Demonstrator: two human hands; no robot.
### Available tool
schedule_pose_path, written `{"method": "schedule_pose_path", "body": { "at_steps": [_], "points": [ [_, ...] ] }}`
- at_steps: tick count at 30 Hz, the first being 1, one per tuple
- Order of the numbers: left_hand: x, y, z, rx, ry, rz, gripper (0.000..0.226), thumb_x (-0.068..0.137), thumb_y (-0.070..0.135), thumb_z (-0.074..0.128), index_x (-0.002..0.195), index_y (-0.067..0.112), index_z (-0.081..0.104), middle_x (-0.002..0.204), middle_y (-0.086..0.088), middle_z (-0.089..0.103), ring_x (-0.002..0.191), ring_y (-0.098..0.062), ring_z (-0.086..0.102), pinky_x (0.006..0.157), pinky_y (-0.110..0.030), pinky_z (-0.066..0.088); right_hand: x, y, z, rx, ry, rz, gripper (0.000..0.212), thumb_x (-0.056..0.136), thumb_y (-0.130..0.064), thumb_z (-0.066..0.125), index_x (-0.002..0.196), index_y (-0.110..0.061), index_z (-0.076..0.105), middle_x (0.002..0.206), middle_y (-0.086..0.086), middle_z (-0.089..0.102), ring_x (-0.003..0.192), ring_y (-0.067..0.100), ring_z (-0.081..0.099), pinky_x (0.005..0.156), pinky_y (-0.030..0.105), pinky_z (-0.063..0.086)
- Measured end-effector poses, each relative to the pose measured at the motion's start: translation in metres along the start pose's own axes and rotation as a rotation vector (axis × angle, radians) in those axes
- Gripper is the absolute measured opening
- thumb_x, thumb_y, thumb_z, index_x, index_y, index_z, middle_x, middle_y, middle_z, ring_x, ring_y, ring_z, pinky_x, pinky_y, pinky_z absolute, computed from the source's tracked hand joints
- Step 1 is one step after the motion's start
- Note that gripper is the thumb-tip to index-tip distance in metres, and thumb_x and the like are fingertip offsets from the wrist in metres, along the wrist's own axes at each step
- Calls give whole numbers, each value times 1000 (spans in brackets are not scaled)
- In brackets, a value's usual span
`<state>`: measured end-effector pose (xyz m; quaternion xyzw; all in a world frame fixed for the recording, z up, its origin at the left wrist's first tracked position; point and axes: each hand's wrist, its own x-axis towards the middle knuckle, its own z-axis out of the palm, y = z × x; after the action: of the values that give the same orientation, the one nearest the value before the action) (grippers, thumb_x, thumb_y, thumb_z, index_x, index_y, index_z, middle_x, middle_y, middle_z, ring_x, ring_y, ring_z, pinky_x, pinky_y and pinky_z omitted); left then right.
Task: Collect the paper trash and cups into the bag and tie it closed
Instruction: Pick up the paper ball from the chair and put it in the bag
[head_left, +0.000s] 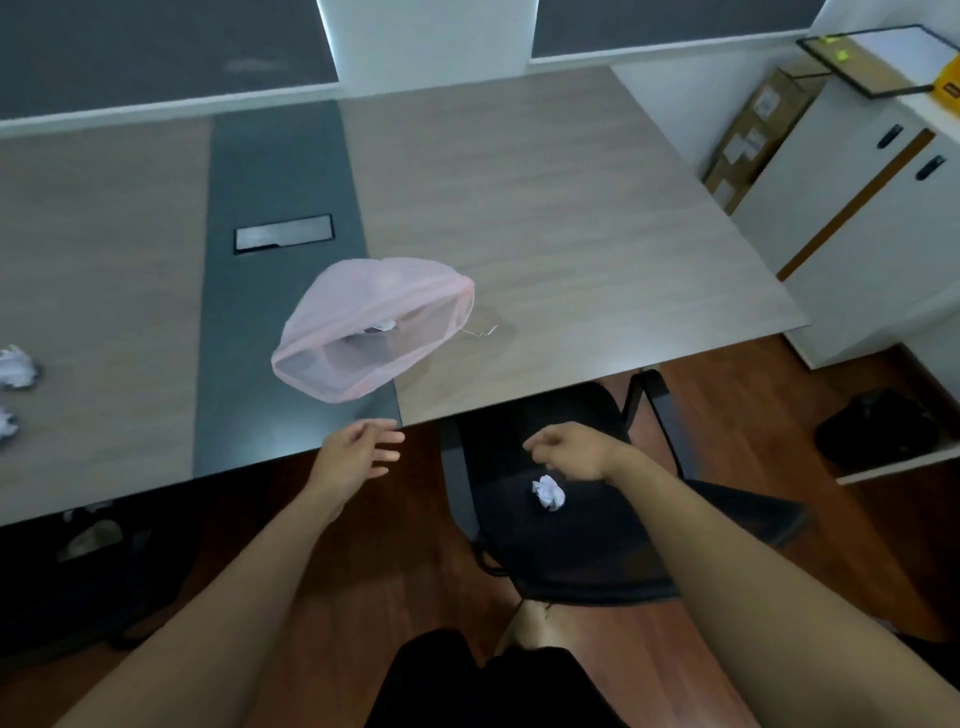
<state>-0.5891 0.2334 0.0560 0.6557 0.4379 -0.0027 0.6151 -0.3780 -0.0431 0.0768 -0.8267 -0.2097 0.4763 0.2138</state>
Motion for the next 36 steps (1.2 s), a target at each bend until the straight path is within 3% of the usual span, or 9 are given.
{"method": "schedule_pose_path", "body": {
  "at_steps": [5, 8, 13, 18, 23, 26, 30, 34, 36],
  "points": [
    [22, 48, -36, 93, 246, 258, 33, 115, 37, 48, 116, 24, 79, 110, 15, 81, 102, -12, 75, 85, -38, 66, 46, -51, 7, 417, -1, 27, 32, 113, -27, 57, 141, -20, 70, 136, 1, 74, 124, 19, 72, 108, 40, 60],
    [30, 70, -51, 210, 349, 404, 30, 114, 37, 51, 114, 30, 79, 118, 14, 76, 109, -3, 69, 89, -24, 54, 69, -75, 21, 594, 24, 67, 35, 115, -28, 56, 144, -12, 65, 137, 5, 73, 123, 22, 73, 112, 47, 60],
    [75, 96, -72, 258, 425, 468, 32, 113, 44, 49, 122, 31, 77, 121, 13, 64, 120, -15, 58, 98, -28, 49, 106, -125, 42, 768, -9, 104, 54, 113, -36, 62, 159, -12, 48, 138, 7, 68, 122, 25, 73, 110, 50, 61],
    [137, 95, -88, 674, 265, 543, 47, 104, 54, 64, 142, 27, 64, 143, 1, 52, 136, -27, 40, 115, -41, 40, 148, -178, 61, 931, -1, 172, 80, 107, -47, 71, 169, -11, 34, 154, 12, 59, 130, 29, 68, 110, 48, 60],
    [195, 88, -102, 972, 111, 609, 77, 87, 80, 66, 151, 40, 51, 155, 5, 41, 146, -26, 33, 115, -50, 38, 188, -222, 75, 1051, 86, 180, 43, 110, -44, 65, 148, -29, 52, 130, -4, 63, 112, 15, 62, 92, 37, 57],
    [223, 88, -99, 1118, 29, 566, 81, 90, 69, 72, 158, 35, 43, 153, 1, 48, 144, -30, 39, 112, -50, 36, 209, -234, 85, 1143, 41, 199, 37, 112, -43, 61, 147, -30, 60, 134, -7, 71, 122, 13, 66, 104, 34, 55],
    [248, 94, -91, 826, -51, 415, 20, 109, 26, 55, 115, 15, 71, 112, -6, 74, 114, -36, 63, 88, -44, 46, 221, -230, 85, 1289, 173, 232, 25, 113, -27, 61, 132, -18, 75, 114, -6, 86, 100, 11, 81, 76, 22, 62],
    [249, 113, -79, 230, -122, 49, 35, 108, 33, 45, 107, 8, 71, 93, -11, 75, 106, -42, 72, 92, -45, 58, 211, -197, 63, 1331, 496, 316, 21, 106, -22, 70, 122, -9, 75, 115, 9, 81, 105, 26, 77, 81, 33, 66],
    [245, 120, -68, 58, -173, -43, 43, 107, 45, 49, 124, 14, 74, 113, -1, 76, 118, -37, 73, 106, -49, 59, 195, -175, 46, 1367, 616, 323, 17, 104, -23, 73, 113, -9, 75, 112, 12, 82, 104, 30, 79, 93, 42, 67]
  ]
}}
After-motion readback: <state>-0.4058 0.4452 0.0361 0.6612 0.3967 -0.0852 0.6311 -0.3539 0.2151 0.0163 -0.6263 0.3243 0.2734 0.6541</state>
